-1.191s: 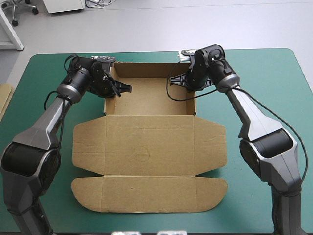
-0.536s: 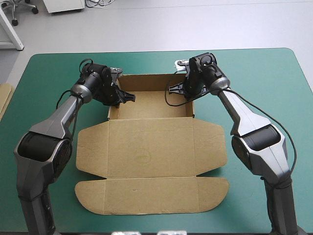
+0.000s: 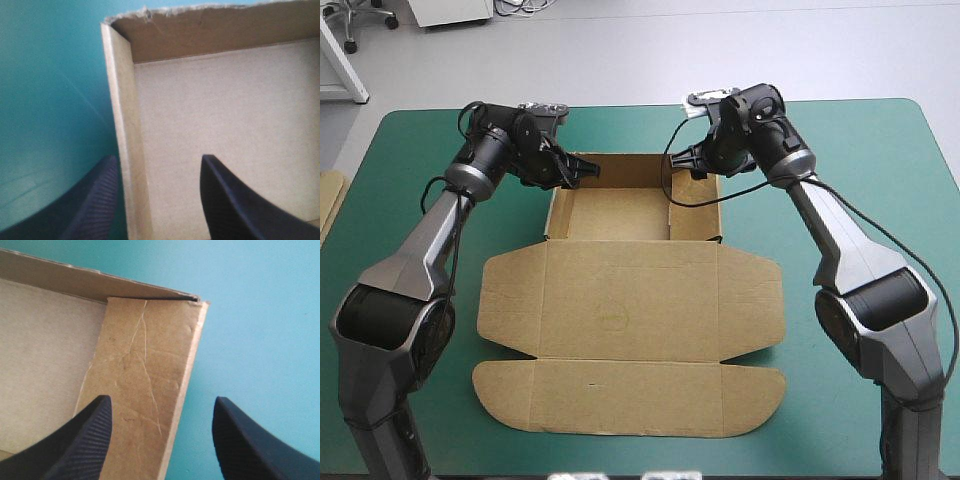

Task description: Fold the box

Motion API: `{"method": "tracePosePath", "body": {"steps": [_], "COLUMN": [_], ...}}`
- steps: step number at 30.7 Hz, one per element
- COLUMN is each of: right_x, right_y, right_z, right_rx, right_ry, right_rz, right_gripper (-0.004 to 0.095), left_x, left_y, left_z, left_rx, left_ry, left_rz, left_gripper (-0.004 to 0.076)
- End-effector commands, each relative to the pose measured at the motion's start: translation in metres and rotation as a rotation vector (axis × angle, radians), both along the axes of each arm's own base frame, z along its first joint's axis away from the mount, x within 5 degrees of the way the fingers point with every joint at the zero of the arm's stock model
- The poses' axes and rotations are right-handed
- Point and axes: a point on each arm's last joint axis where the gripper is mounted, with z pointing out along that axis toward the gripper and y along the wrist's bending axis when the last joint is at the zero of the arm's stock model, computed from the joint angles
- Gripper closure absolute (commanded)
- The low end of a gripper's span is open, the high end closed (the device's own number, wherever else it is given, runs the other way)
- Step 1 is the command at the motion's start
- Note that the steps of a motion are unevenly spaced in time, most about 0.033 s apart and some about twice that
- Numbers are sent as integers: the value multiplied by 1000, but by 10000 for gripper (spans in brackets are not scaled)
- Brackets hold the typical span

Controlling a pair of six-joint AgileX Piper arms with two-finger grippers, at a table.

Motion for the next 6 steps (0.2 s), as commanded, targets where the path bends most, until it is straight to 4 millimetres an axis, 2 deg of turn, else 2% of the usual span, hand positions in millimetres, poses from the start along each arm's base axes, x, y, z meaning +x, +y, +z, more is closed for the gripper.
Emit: {"method": "tracePosePath", "body": {"steps": [1, 4, 5, 6], "right_x": [-33, -51, -58, -67], "right_y": [-16, -25, -27, -30], "right_z": [72, 98, 107, 115], "right_rx": [46, 46, 52, 61], "right_ry": [-168, -235, -257, -272], "right_rz": [2, 28, 45, 66], "right_gripper": [346, 370, 426, 522], "left_x": [-21, -34, -40, -48], "left_y": [7, 8, 6, 5], "left_z": [67, 90, 96, 104], "left_rx": [-20, -35, -46, -61], "left_ry": [-149, -166, -163, -176], "left_rz": [-3, -43, -104, -150], "left_gripper": [351, 367, 395, 472]}}
